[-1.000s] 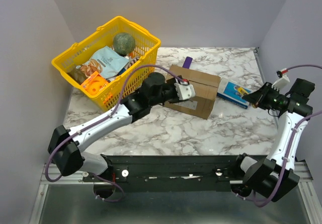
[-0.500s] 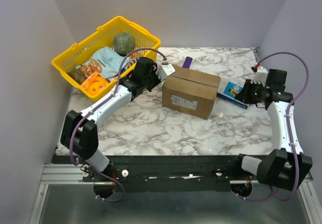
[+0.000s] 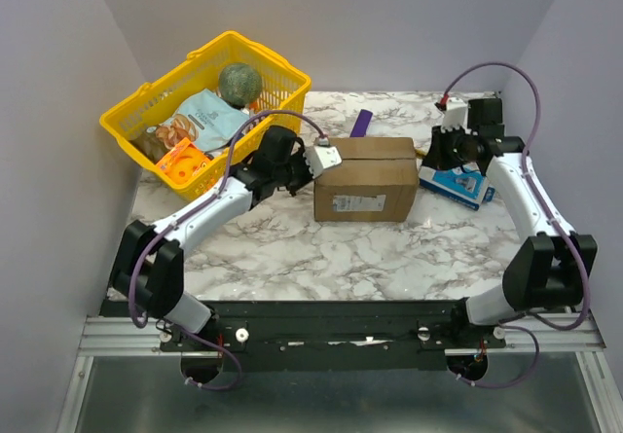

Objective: Unpack the express box

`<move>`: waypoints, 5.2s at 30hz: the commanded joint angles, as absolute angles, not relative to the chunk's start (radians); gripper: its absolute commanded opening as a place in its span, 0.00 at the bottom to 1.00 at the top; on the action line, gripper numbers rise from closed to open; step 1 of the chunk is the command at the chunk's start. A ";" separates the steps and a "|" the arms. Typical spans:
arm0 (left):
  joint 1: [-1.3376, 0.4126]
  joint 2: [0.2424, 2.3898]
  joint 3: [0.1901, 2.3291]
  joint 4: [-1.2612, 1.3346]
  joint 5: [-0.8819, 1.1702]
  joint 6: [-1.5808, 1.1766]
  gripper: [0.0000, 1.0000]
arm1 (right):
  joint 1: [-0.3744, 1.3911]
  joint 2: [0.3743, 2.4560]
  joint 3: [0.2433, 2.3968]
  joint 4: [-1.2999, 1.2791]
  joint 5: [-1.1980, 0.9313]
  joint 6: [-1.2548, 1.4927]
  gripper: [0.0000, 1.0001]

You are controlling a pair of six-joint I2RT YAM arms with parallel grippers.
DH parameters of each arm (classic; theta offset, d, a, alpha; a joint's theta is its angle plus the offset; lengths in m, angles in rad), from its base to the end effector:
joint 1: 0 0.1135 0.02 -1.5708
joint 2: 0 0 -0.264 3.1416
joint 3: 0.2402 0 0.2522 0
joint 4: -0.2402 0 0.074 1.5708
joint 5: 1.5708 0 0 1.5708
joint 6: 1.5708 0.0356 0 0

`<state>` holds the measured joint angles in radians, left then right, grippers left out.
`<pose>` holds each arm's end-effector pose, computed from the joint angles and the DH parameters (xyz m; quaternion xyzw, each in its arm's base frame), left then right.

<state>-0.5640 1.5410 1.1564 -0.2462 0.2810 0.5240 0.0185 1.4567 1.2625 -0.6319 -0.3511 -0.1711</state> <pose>0.2897 -0.1950 0.2773 0.5112 0.7225 -0.1338 0.4458 0.3144 0.0181 0.3084 -0.1501 0.9070 0.1349 0.3696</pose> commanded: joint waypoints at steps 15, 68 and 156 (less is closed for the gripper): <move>-0.637 1.241 1.164 -0.319 0.473 0.523 0.31 | 0.029 1.795 1.711 -0.609 -0.198 -0.189 0.01; -0.939 1.554 1.256 -0.191 0.666 0.535 0.27 | 0.236 1.996 1.804 -0.704 -0.264 -0.199 0.00; -0.729 1.594 1.810 -0.517 0.736 0.552 0.57 | 0.127 1.175 1.459 -1.009 -0.764 -0.948 0.00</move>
<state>-0.6750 1.5101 1.7359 -0.5728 0.6716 0.5678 0.0456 1.2289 1.5024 -0.9363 -0.6159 -0.7914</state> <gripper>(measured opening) 0.554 0.189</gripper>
